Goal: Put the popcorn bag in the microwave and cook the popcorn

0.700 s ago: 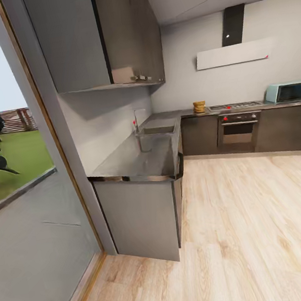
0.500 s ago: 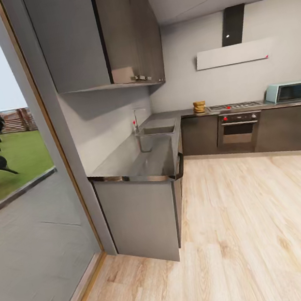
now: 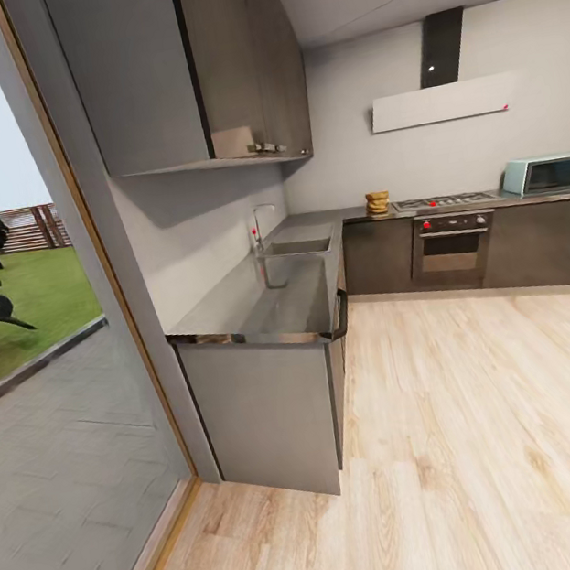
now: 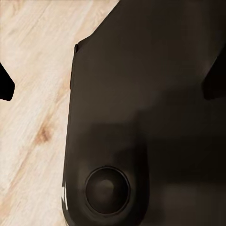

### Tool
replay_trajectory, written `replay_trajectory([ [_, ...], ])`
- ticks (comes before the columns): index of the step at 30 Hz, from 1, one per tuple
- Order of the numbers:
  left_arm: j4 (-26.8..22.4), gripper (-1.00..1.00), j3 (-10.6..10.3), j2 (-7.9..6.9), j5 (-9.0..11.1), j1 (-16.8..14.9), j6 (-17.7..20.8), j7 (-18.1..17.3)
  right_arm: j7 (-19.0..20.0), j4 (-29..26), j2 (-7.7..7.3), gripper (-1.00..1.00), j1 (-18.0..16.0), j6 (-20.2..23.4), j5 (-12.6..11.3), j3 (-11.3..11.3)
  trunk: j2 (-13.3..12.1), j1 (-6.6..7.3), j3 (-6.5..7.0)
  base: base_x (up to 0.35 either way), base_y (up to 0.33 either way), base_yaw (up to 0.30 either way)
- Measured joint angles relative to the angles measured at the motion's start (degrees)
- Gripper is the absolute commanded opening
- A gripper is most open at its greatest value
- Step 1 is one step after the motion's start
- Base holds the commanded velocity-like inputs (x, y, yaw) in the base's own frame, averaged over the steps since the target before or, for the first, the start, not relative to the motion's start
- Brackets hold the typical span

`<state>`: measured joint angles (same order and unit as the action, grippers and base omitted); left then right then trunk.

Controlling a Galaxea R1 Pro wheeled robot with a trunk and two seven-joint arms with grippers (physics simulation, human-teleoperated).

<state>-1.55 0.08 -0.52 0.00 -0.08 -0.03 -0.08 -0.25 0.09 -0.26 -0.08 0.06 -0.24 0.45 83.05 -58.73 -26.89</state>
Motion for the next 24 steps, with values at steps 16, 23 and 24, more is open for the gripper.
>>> replay_trajectory([
  [16,-0.07,1.00,0.02,0.18,0.25,0.00,-0.03,0.00,0.01,0.00,-0.67,1.00,0.00,-0.13,-0.24,-0.26,0.00,0.00,0.00,0.000,0.000,0.000],
  [23,-1.43,1.00,0.50,1.48,1.11,0.00,-0.16,-0.43,0.01,0.00,-0.25,1.00,0.00,-0.13,-0.34,-0.45,0.00,0.00,0.00,0.000,0.000,0.000],
  [24,-1.42,1.00,0.51,1.48,1.23,0.00,-0.18,-0.45,0.01,0.00,-0.22,1.00,0.00,-0.17,-0.36,-0.51,0.00,0.00,0.00,0.000,0.000,-0.017],
])
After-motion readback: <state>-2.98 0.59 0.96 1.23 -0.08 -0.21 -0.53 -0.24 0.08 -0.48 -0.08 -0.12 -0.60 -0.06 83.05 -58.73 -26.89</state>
